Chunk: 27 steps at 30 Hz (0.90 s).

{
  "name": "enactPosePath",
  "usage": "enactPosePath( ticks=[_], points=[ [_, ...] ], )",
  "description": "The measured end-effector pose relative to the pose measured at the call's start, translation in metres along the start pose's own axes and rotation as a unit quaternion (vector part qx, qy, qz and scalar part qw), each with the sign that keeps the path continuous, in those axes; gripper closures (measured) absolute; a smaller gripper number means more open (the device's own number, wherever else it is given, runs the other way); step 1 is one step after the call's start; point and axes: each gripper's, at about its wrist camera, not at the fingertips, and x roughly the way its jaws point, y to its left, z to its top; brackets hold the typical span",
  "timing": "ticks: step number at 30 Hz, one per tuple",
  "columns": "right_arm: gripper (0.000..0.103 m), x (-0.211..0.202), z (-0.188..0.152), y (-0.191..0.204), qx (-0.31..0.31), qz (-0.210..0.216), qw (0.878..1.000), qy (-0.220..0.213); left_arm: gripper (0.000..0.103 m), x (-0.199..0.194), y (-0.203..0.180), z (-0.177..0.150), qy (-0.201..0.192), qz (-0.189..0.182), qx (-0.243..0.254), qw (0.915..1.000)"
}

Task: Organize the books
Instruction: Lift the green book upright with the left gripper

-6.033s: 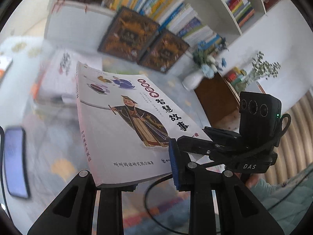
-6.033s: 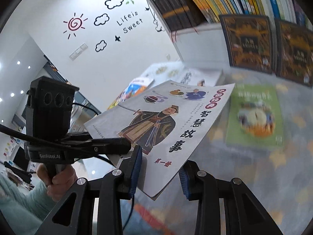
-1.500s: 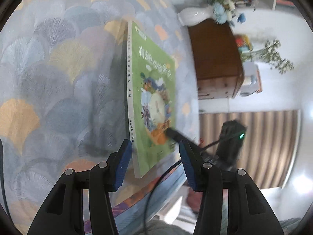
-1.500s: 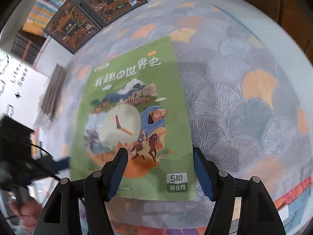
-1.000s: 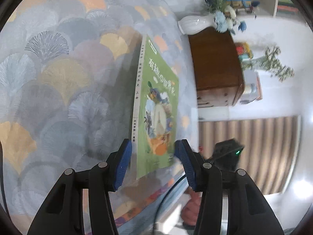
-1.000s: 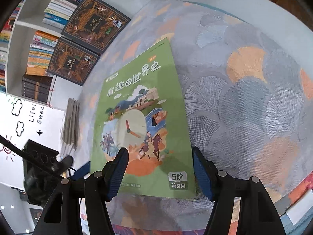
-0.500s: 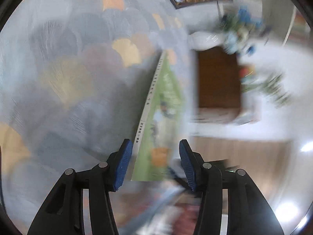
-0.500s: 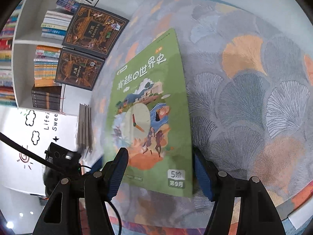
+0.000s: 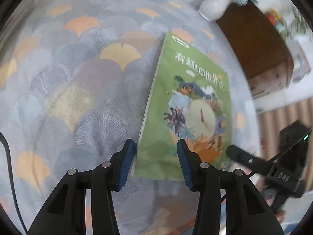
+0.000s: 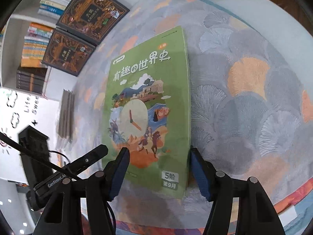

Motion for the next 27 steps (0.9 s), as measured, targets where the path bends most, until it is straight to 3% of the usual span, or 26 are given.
enactPosePath(
  ticks=[2, 6, 7, 9, 11, 12, 13, 14, 15, 17, 21, 23, 27],
  points=[
    [0.042, 0.001, -0.004, 0.004, -0.024, -0.012, 1.000, 0.007, 0.060, 0.002, -0.004, 0.001, 0.006, 0.003, 0.007, 0.9999],
    [0.042, 0.003, -0.007, 0.004, -0.032, -0.017, 0.999, 0.002, 0.054, 0.004, 0.011, 0.006, 0.026, -0.066, -0.026, 0.9971],
    [0.042, 0.002, -0.006, 0.002, -0.029, -0.017, 0.999, -0.001, 0.054, 0.003, 0.020, 0.008, 0.031, -0.102, -0.051, 0.9930],
    [0.041, 0.000, -0.003, -0.005, -0.012, -0.002, 1.000, -0.002, 0.054, -0.003, 0.040, 0.008, 0.034, -0.197, -0.107, 0.9740],
    [0.041, -0.001, -0.001, -0.016, 0.013, 0.030, 0.999, 0.000, 0.054, -0.012, 0.059, 0.006, 0.026, -0.313, -0.164, 0.9351],
    [0.042, -0.001, -0.001, -0.019, 0.019, 0.039, 0.999, 0.001, 0.054, -0.012, 0.061, 0.006, 0.026, -0.335, -0.172, 0.9262],
    [0.042, -0.001, 0.000, -0.021, 0.023, 0.045, 0.999, 0.001, 0.054, -0.010, 0.061, 0.007, 0.030, -0.345, -0.175, 0.9217],
    [0.042, -0.001, 0.000, -0.022, 0.025, 0.048, 0.999, 0.000, 0.057, -0.007, 0.059, 0.008, 0.033, -0.328, -0.170, 0.9287],
    [0.042, -0.002, -0.001, -0.021, 0.026, 0.048, 0.999, -0.001, 0.060, 0.000, 0.053, 0.009, 0.039, -0.293, -0.156, 0.9426],
    [0.042, -0.002, -0.002, -0.019, 0.025, 0.045, 0.999, -0.003, 0.073, 0.014, 0.043, 0.008, 0.054, -0.260, -0.141, 0.9538],
    [0.041, -0.003, -0.002, -0.020, 0.040, 0.053, 0.998, -0.002, 0.082, 0.022, 0.029, 0.009, 0.057, -0.242, -0.127, 0.9603],
    [0.042, -0.005, 0.000, -0.027, 0.070, 0.074, 0.995, 0.012, 0.084, 0.021, 0.024, 0.014, 0.063, -0.266, -0.134, 0.9526],
    [0.041, -0.015, -0.002, -0.051, 0.130, 0.146, 0.981, 0.013, 0.084, 0.019, 0.028, 0.025, 0.075, -0.354, -0.194, 0.9120]
  ],
)
